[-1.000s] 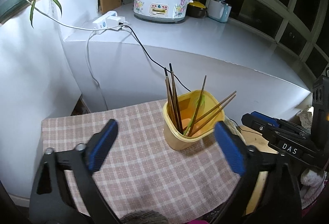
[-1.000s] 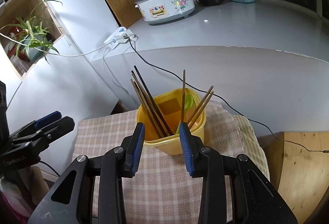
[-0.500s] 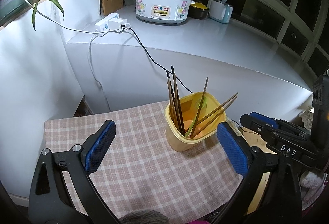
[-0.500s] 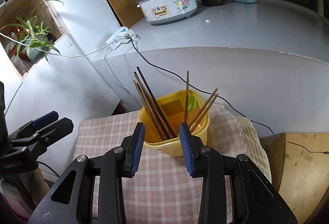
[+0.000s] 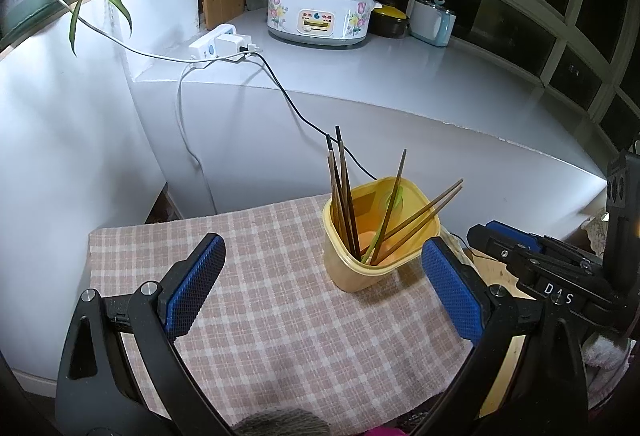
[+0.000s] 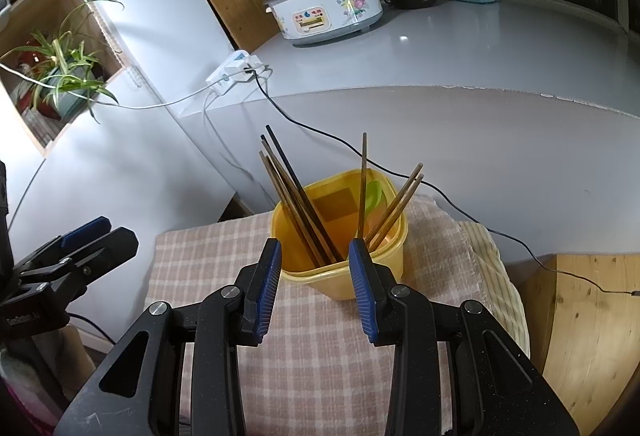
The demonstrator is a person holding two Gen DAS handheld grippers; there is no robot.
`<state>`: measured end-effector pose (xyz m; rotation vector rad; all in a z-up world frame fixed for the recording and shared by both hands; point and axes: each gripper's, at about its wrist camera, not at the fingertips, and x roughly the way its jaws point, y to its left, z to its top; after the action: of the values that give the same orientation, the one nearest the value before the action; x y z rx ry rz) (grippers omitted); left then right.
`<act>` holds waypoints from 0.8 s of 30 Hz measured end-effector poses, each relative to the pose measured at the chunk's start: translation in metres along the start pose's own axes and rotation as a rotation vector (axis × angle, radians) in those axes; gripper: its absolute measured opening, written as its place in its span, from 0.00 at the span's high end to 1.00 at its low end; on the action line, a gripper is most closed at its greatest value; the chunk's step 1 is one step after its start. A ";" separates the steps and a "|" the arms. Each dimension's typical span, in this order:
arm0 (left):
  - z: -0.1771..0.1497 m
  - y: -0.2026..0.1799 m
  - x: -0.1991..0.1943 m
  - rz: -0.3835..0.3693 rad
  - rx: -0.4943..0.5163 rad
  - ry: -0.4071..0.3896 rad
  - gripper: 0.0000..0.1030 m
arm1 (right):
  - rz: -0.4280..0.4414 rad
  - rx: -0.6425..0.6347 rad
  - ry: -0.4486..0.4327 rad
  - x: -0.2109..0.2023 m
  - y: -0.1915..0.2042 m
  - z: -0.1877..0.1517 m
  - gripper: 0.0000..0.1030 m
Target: Organize utensils
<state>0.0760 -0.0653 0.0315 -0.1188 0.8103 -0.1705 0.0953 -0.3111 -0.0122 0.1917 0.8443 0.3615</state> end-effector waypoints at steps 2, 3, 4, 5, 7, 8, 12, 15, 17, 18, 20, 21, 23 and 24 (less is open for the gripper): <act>0.000 0.000 0.000 0.003 0.003 0.000 0.03 | 0.001 0.001 0.000 0.000 0.000 0.000 0.68; 0.000 0.000 0.000 0.004 0.005 -0.001 0.03 | 0.000 0.001 0.000 0.000 0.000 0.000 0.68; 0.000 0.000 0.000 0.006 0.007 -0.001 0.03 | -0.001 0.002 0.001 0.000 0.000 0.000 0.68; 0.000 -0.001 -0.001 0.009 0.005 -0.001 0.03 | -0.002 0.003 0.001 -0.001 -0.001 0.000 0.68; 0.000 -0.001 -0.002 0.018 0.005 0.001 0.03 | -0.004 0.007 0.001 -0.002 -0.001 -0.001 0.68; 0.001 -0.001 -0.003 0.021 0.005 0.002 0.03 | -0.005 0.009 0.001 -0.002 -0.002 -0.001 0.68; 0.001 -0.002 -0.004 0.026 0.003 0.009 0.03 | -0.007 0.012 0.003 -0.001 -0.002 -0.001 0.68; 0.001 -0.002 -0.003 0.028 -0.001 0.017 0.03 | -0.006 0.013 0.006 0.000 -0.001 0.000 0.68; 0.001 -0.002 -0.001 0.018 -0.002 0.023 0.03 | -0.004 0.014 0.007 0.000 -0.001 -0.001 0.68; 0.001 -0.002 0.000 0.015 -0.004 0.025 0.03 | -0.003 0.014 0.008 0.000 -0.001 -0.001 0.68; 0.000 -0.002 0.000 0.006 -0.009 0.023 0.03 | -0.003 0.014 0.009 0.001 -0.001 -0.001 0.68; 0.000 -0.002 -0.001 0.004 -0.006 0.016 0.03 | -0.001 0.014 0.012 0.001 0.000 -0.001 0.68; 0.000 -0.004 -0.002 0.006 -0.001 0.006 0.03 | 0.004 0.015 0.014 0.002 0.000 -0.001 0.68; 0.000 -0.004 -0.003 0.007 -0.002 0.002 0.03 | 0.009 0.016 0.016 0.002 0.000 -0.001 0.68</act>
<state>0.0737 -0.0685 0.0340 -0.1174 0.8131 -0.1637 0.0958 -0.3105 -0.0144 0.2080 0.8621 0.3654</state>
